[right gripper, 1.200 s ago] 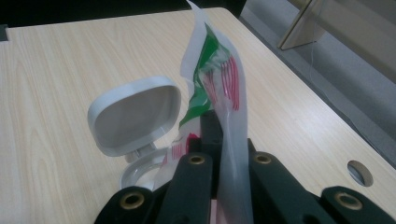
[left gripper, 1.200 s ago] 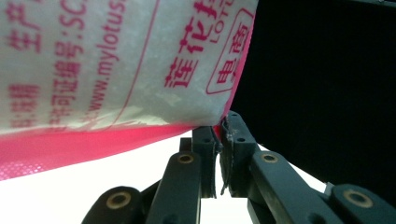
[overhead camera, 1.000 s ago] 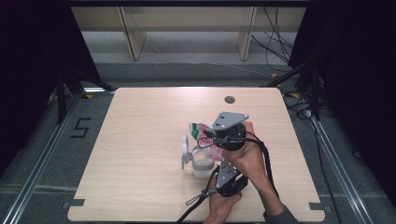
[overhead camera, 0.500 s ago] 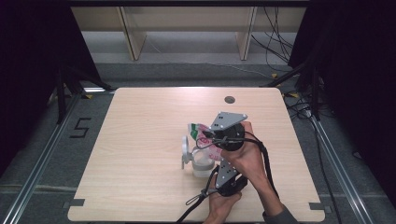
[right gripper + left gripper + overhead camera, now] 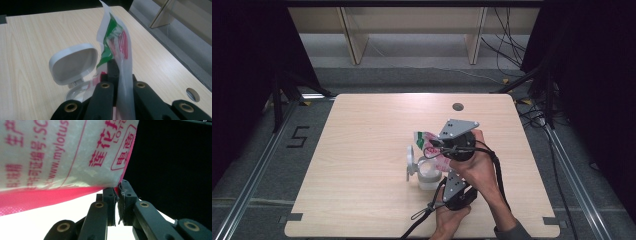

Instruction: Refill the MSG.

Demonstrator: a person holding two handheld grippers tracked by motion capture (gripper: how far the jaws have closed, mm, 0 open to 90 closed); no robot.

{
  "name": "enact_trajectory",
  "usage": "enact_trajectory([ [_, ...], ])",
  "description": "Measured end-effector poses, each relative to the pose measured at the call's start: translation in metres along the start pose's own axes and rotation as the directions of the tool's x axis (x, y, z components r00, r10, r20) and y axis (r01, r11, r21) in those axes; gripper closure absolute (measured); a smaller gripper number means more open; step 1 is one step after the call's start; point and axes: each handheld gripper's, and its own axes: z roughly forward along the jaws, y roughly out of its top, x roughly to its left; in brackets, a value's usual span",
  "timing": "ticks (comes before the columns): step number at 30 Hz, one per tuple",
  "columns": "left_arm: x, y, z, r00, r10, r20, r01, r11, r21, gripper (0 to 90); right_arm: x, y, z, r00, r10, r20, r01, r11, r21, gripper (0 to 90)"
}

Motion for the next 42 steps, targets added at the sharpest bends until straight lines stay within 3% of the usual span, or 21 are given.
enact_trajectory([
  [1, -0.0033, -0.0002, 0.0024, 0.9990, -0.042, 0.013, 0.043, 0.9984, -0.038, 84.3, 0.0000, 0.0001, -0.0001, 1.0000, 0.000, -0.001, 0.000, 1.000, 0.000, 90.0],
  [2, -0.0002, 0.0002, 0.0001, 1.0000, 0.000, 0.000, 0.000, 1.0000, -0.001, 84.3, 0.0001, 0.0002, -0.0002, 1.0000, 0.000, -0.002, 0.000, 1.000, 0.000, 90.0],
  [3, -0.0002, 0.0003, 0.0001, 1.0000, 0.001, 0.000, -0.001, 1.0000, -0.002, 84.3, 0.0003, 0.0003, -0.0003, 1.0000, 0.002, -0.003, -0.002, 1.000, 0.000, 90.0],
  [20, -0.0002, 0.0006, 0.0000, 1.0000, -0.003, -0.008, 0.003, 1.0000, -0.004, 84.3, 0.0010, 0.0009, -0.0002, 1.0000, -0.006, 0.000, 0.006, 1.000, 0.002, 90.0],
  [22, -0.0002, 0.0007, -0.0003, 1.0000, -0.002, -0.009, 0.002, 1.0000, 0.001, 84.3, 0.0020, 0.0007, -0.0007, 0.9999, 0.015, 0.000, -0.015, 1.000, 0.008, 90.0],
  [24, -0.0003, 0.0006, -0.0003, 0.9999, -0.002, -0.011, 0.002, 1.0000, 0.000, 84.3, 0.0010, 0.0009, 0.0000, 1.0000, -0.004, -0.002, 0.004, 1.000, 0.004, 90.0],
  [37, -0.0001, 0.0009, -0.0008, 0.9999, -0.007, -0.015, 0.007, 1.0000, 0.006, 84.2, 0.0014, 0.0011, 0.0005, 1.0000, -0.006, -0.004, 0.006, 1.000, 0.004, 90.0],
  [42, 0.0008, 0.0003, 0.0005, 0.9999, -0.011, 0.003, 0.011, 0.9999, -0.007, 84.3, 0.0026, 0.0013, 0.0011, 1.0000, -0.001, -0.008, 0.001, 1.000, 0.013, 90.0],
])
